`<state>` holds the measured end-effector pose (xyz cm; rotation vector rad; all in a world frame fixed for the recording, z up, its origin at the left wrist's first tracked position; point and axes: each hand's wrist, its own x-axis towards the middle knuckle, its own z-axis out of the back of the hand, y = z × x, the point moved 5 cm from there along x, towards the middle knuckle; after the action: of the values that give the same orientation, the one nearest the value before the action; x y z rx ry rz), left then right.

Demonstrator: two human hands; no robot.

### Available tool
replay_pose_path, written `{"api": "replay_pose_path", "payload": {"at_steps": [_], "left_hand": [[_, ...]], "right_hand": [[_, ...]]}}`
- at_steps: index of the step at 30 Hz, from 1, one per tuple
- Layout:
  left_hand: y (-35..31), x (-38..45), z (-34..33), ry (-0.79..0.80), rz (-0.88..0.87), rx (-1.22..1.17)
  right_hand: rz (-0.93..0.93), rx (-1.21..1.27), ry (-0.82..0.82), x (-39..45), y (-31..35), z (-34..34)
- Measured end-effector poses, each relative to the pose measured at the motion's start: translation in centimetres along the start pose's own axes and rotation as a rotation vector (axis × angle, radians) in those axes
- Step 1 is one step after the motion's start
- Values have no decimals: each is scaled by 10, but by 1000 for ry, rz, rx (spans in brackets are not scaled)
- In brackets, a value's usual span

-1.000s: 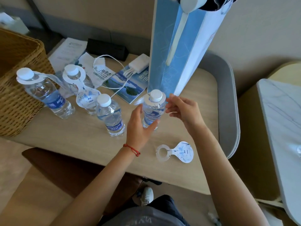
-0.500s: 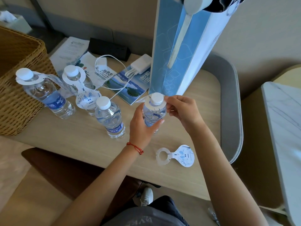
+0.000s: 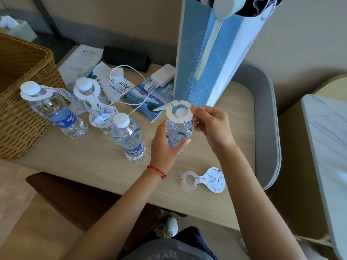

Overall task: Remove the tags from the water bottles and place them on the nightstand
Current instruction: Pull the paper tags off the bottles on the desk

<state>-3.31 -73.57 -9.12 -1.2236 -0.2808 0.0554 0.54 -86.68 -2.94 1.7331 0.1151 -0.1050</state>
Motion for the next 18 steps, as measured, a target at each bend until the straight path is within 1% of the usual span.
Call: {"api": "replay_pose_path", "payload": {"at_steps": [9, 13, 18], "left_hand": [[15, -16, 4, 53, 7, 33], [23, -33, 8, 72, -19, 98], [28, -55, 8, 125, -99, 201]], "right_hand": [[5, 152, -152, -30, -14, 36], [-14, 150, -262, -52, -30, 63], [-71, 117, -357, -80, -59, 89]]}}
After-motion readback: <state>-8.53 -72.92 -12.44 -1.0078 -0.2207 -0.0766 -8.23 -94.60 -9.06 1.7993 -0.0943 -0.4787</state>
